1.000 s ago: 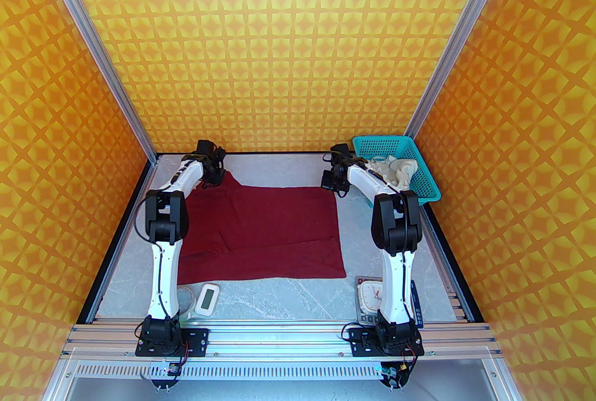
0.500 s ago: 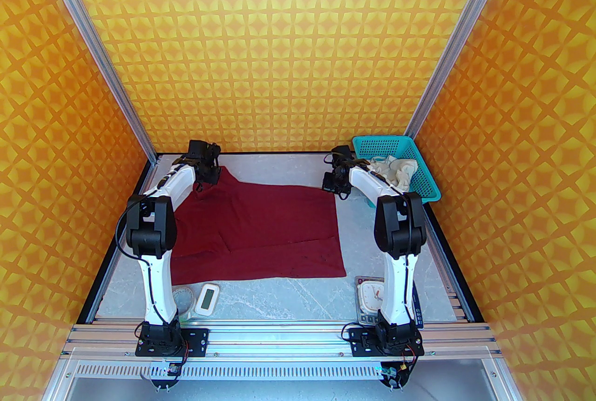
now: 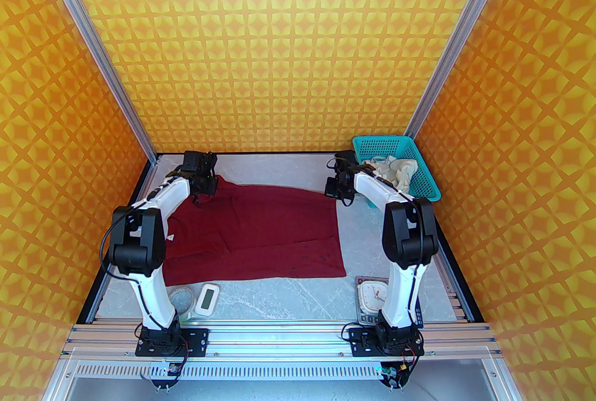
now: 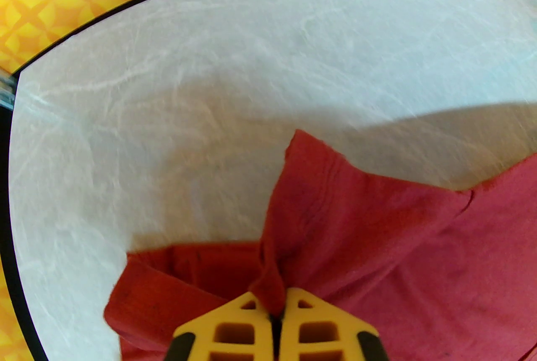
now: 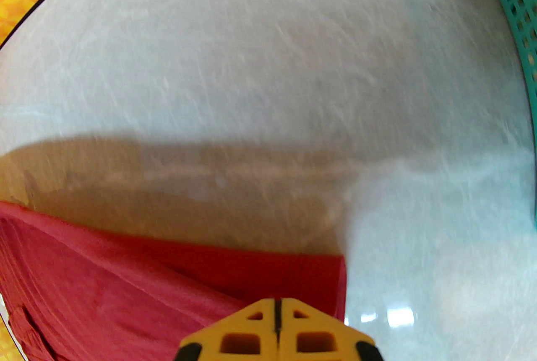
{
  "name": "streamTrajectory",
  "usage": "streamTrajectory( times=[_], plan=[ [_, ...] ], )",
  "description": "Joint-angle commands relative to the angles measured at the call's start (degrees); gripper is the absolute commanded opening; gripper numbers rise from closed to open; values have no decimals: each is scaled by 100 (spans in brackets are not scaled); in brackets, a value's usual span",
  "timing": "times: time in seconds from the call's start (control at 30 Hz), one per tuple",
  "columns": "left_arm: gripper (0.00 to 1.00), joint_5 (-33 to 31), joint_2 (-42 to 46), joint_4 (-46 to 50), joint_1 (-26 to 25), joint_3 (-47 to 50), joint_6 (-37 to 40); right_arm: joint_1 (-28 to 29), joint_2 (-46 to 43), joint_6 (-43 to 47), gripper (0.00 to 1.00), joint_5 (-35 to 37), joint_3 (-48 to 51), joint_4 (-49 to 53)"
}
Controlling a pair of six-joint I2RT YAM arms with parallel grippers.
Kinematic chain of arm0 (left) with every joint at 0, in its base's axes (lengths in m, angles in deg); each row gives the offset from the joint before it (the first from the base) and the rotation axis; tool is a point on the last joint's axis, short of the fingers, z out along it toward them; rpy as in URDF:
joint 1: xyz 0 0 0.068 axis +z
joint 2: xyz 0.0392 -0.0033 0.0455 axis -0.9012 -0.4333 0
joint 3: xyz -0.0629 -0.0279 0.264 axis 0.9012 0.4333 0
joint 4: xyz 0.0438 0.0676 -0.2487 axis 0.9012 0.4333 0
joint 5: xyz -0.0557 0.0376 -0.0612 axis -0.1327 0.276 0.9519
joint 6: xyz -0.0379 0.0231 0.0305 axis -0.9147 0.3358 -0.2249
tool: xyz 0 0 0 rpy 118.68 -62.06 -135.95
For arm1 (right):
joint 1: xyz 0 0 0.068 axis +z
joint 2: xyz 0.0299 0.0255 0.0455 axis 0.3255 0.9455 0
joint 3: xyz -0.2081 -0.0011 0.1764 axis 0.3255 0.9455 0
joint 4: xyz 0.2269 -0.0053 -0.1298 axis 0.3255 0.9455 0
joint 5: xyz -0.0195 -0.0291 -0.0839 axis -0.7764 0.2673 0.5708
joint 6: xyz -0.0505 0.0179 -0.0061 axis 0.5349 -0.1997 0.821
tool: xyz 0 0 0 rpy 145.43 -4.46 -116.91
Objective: Fold and stack the mixed laundry pile
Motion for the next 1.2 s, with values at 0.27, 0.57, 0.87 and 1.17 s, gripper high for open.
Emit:
streamTrajectory(
  times=[0.27,0.57,0.87,1.17],
  plan=[
    [25,-348,1372,-208,-474,1787,-1096,4,-914,-208,0,-225,1428,-704],
    [59,-513,2099,635,-178,2116,-2009,4,-1232,-460,42,-407,2123,-1089],
    [68,492,1385,763,834,1796,-3204,-48,-1189,-1176,46,-930,2061,-1021],
    [65,969,69,185,1046,946,-3661,-213,-885,-1632,48,-1195,1862,-1007]
  ],
)
